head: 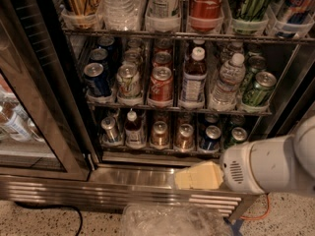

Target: Pick pepsi can from bottom shelf of fridge

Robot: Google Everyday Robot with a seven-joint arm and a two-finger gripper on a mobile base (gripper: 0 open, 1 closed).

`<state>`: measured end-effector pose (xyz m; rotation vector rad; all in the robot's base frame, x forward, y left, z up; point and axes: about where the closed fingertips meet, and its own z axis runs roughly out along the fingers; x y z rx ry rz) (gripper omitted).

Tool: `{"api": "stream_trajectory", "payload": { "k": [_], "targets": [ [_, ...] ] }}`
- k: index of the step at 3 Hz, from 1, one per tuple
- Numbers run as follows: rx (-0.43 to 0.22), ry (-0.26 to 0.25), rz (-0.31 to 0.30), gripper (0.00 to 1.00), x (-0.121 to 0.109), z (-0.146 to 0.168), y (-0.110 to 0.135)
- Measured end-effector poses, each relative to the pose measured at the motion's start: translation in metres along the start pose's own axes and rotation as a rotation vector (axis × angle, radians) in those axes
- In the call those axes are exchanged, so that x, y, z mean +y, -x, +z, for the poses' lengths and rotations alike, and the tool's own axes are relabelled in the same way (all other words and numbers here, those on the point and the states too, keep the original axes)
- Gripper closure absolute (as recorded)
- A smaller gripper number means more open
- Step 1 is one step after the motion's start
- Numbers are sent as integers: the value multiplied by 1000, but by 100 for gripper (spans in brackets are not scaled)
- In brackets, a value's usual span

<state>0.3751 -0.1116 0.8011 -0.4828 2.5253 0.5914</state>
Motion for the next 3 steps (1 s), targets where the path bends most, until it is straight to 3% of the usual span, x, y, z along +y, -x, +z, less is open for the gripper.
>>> {"api": "stream_trajectory", "payload": {
  "k": [1,2,3],
  "targets": [
    [-26,14,159,0,5,49,-26],
    [-57,-29,270,0,-5,86,-36],
    [-110,-128,337,0,-35,105,-47]
  ]
}}
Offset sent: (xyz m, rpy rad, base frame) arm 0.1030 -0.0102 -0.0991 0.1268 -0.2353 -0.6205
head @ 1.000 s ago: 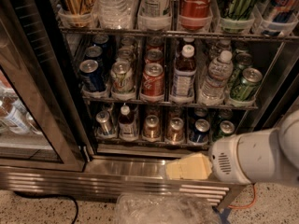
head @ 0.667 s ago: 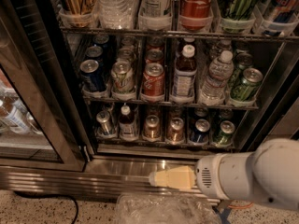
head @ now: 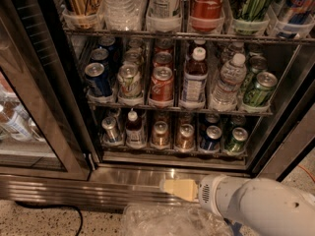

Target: Pick pepsi can from bottom shelf of fridge

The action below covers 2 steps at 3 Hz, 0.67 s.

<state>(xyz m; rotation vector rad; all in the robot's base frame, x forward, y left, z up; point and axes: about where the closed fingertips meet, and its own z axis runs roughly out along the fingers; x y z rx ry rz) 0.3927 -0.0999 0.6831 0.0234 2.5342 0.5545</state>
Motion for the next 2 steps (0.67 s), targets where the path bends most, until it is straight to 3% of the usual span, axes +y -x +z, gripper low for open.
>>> {"api": "stream_trajectory", "payload": {
  "k": [1,2],
  "targets": [
    [-119,-67,96,0,-31,0,10],
    [-193,-63,138,0,-32,-1,26]
  ]
}}
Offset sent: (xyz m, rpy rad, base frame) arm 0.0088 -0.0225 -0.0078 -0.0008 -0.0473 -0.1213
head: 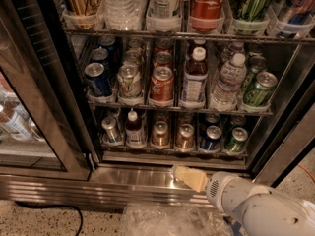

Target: Pick pepsi can from bottom shelf of fridge

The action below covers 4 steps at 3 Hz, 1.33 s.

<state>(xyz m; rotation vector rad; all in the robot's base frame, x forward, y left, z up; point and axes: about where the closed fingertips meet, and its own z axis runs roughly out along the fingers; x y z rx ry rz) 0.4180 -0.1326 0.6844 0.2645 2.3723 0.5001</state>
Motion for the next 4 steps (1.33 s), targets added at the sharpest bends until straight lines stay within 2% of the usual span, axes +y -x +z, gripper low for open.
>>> {"api": "stream_trajectory", "payload": {
  "k": [1,2,4],
  "targets": [
    [0,0,0,0,0,0,0],
    [-41,2,8,0,-4,4,6],
    [-233,-91,58,0,-62,11,22]
  ]
}}
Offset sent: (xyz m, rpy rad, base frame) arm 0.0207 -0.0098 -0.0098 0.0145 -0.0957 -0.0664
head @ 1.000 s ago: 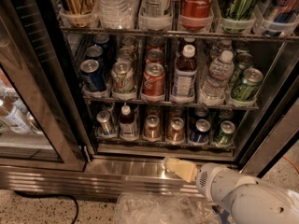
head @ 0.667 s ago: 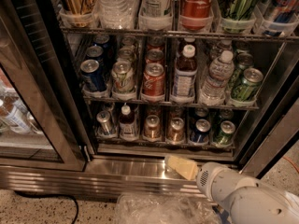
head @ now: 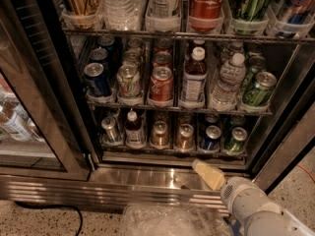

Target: Pick pepsi can from bottom shelf of fridge

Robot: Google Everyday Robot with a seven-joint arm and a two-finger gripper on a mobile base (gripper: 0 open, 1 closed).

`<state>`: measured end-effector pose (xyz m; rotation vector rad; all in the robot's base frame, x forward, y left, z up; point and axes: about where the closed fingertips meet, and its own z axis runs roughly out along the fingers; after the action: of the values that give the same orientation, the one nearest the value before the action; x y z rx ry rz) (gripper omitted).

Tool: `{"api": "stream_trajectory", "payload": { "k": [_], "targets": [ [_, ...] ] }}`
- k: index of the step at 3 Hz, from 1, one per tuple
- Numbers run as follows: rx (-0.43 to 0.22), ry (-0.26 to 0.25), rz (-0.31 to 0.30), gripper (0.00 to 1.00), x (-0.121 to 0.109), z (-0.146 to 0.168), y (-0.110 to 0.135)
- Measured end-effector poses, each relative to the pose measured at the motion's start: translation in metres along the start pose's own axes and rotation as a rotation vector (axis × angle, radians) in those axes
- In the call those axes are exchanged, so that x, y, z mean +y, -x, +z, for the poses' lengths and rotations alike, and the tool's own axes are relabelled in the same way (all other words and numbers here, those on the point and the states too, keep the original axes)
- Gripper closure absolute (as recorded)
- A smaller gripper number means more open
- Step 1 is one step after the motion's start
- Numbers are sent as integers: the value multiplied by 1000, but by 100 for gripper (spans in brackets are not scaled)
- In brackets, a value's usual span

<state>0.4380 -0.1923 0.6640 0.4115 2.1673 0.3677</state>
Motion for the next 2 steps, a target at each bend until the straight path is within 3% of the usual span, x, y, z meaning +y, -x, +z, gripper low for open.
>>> {"api": "stream_trajectory", "payload": {
  "k": [2],
  "targets": [
    [-142,2,24,0,16,52,1]
  ]
}}
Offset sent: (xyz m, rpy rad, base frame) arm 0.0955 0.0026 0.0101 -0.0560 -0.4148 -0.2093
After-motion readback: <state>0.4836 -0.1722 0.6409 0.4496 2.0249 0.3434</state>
